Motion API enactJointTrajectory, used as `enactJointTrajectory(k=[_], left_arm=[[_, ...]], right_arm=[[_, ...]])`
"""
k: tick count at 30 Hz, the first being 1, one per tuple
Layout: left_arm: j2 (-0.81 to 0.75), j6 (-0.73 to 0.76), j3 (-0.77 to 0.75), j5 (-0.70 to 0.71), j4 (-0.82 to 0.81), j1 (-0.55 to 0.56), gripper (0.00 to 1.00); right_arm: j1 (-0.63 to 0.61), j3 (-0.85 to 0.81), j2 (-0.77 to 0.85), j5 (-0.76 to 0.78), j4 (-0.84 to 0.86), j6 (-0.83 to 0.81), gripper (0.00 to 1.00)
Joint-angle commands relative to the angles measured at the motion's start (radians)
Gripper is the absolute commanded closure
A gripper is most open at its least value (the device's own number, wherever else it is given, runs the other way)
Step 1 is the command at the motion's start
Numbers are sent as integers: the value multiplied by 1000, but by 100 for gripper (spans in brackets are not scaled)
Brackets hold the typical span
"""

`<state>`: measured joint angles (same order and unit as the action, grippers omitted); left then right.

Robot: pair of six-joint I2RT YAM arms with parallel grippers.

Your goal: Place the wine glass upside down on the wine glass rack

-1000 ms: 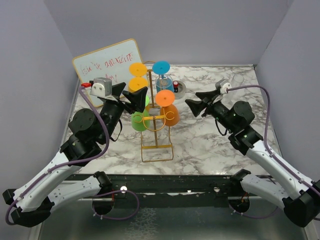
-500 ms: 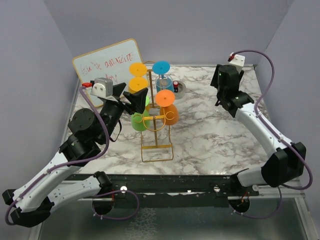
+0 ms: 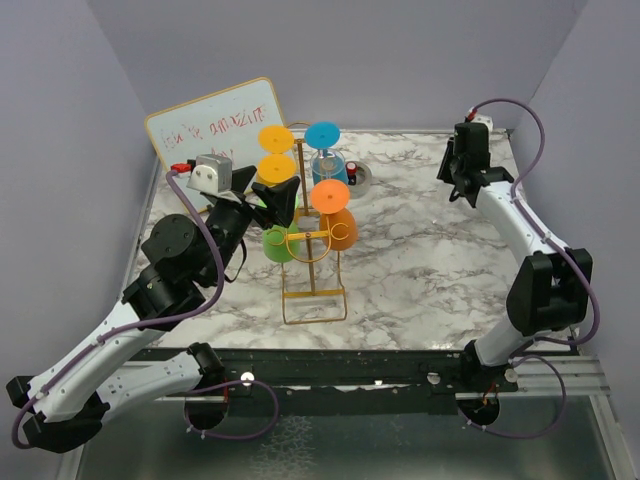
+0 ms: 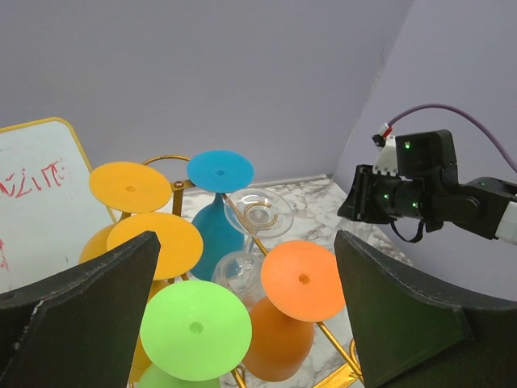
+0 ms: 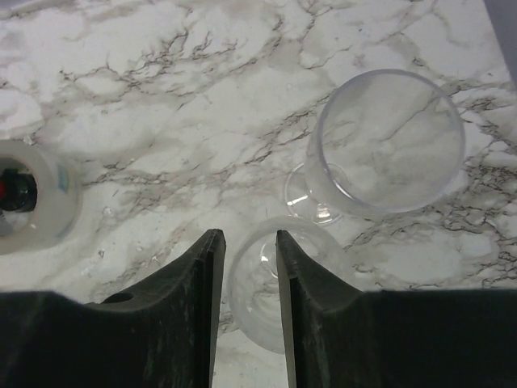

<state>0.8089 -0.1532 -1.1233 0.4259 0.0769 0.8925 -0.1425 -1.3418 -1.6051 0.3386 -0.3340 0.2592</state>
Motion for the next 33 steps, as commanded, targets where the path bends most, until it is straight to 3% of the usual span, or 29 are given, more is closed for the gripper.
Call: enactJointTrajectory(k=[1,6,10,17,22,33], left_arm=[[-4,-6,-24,-25,1,5,10],[-4,-12,-26,-22,1,5,10],[2,-15,-29,-27,2,5,10],[10,-27,-38,-48,2,5,10],[17,-46,-50,-85,-11,6,10],[105,-177,-107,-262,-95,5,9]], right_arm=[[0,-20,-14,-97,-32,-10,64],[0,3,-28,-114,-44,-3,65],[0,9,-39,-114,-59,-3,73],[0,2,-15,-111,-84,-1,98],[-2,19,66,-188,-72,21,99],[-1,221,368,-415,234,90,99]])
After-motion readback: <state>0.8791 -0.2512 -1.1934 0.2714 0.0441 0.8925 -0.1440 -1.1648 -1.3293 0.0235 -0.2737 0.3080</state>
